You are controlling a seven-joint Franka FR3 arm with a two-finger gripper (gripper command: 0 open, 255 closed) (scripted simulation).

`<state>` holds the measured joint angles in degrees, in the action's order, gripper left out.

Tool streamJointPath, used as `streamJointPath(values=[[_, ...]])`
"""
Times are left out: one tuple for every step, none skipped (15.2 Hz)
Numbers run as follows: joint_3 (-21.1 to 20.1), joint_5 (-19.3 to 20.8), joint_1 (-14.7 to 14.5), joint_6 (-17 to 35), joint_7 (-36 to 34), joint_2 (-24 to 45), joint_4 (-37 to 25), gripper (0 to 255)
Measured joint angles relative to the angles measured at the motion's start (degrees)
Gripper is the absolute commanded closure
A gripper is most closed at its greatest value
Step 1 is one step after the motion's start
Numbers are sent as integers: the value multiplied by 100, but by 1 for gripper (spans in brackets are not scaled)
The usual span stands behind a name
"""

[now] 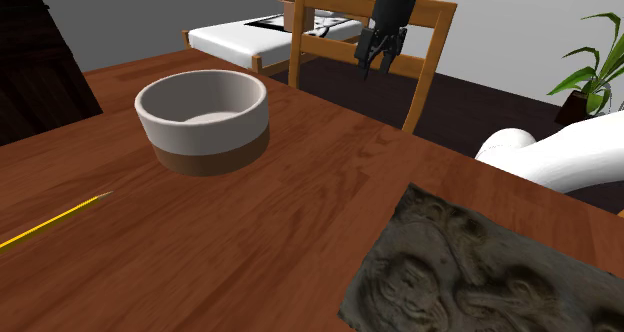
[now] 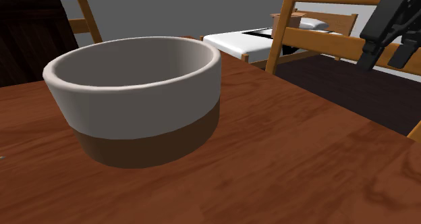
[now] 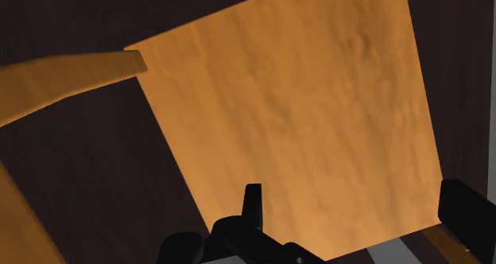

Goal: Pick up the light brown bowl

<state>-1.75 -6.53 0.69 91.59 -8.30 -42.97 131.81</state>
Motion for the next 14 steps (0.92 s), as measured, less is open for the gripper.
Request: streamJointPath(values=[[0,0,0,0,0,0,0,0],[-63,-30,-20,-7,-65,48,-50,0],[-162,-75,-50,-6,-167,148,-141,0],[-269,-121,-83,-43,-284,224,-242,0],[-374,-164,-114,-96,-403,310,-371,0],[-485,-205,-144,-166,-530,416,-535,0],[-602,-244,-172,-216,-663,539,-698,0],[-692,-268,-191,-267,-767,664,-859,0],[-816,-308,-222,-317,-910,773,-1008,0],[-941,-339,-244,-330,-1051,930,-1171,0],[-1079,-370,-271,-358,-1208,1088,-1347,0],[-1184,-384,-289,-416,-1336,1218,-1520,0],[-1287,-390,-304,-457,-1458,1367,-1696,0],[-1419,-400,-324,-522,-1619,1550,-1933,0]])
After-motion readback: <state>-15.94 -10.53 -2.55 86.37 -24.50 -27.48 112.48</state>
